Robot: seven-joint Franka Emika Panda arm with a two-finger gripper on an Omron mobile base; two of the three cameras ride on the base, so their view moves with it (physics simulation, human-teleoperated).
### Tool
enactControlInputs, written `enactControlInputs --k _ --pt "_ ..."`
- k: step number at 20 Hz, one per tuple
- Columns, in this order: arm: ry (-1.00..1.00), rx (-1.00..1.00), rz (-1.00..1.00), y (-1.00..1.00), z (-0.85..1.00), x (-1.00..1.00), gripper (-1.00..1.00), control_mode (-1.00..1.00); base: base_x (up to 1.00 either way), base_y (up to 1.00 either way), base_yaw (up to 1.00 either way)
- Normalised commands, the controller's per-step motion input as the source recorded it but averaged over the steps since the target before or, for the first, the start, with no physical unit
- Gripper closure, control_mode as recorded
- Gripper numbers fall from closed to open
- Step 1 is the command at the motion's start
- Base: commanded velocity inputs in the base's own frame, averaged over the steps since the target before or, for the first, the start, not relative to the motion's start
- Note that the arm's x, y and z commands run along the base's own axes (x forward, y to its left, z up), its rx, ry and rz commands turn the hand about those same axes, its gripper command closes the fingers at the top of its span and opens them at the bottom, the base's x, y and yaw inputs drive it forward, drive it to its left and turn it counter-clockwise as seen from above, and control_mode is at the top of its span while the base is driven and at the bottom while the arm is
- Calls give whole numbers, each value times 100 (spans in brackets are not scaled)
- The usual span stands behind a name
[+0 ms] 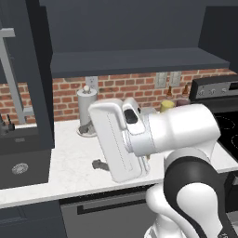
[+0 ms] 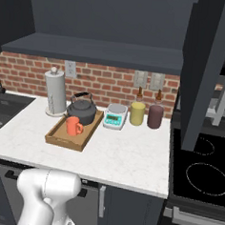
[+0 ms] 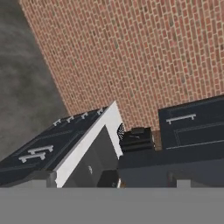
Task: Pick the kettle from the counter and place it on the tray. Then pick the mug from the cabinet and place it on the tray. Then close the cabinet doors.
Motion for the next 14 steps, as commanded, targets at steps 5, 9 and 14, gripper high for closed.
enactControlInputs --k 5,9,14 --pt "-1 -1 4 22 19 -2 -100 -100 0 0 0" --pt "-3 -4 2 22 16 0 -100 -100 0 0 0" --pt "-3 -2 0 26 4 7 -100 -100 0 0 0"
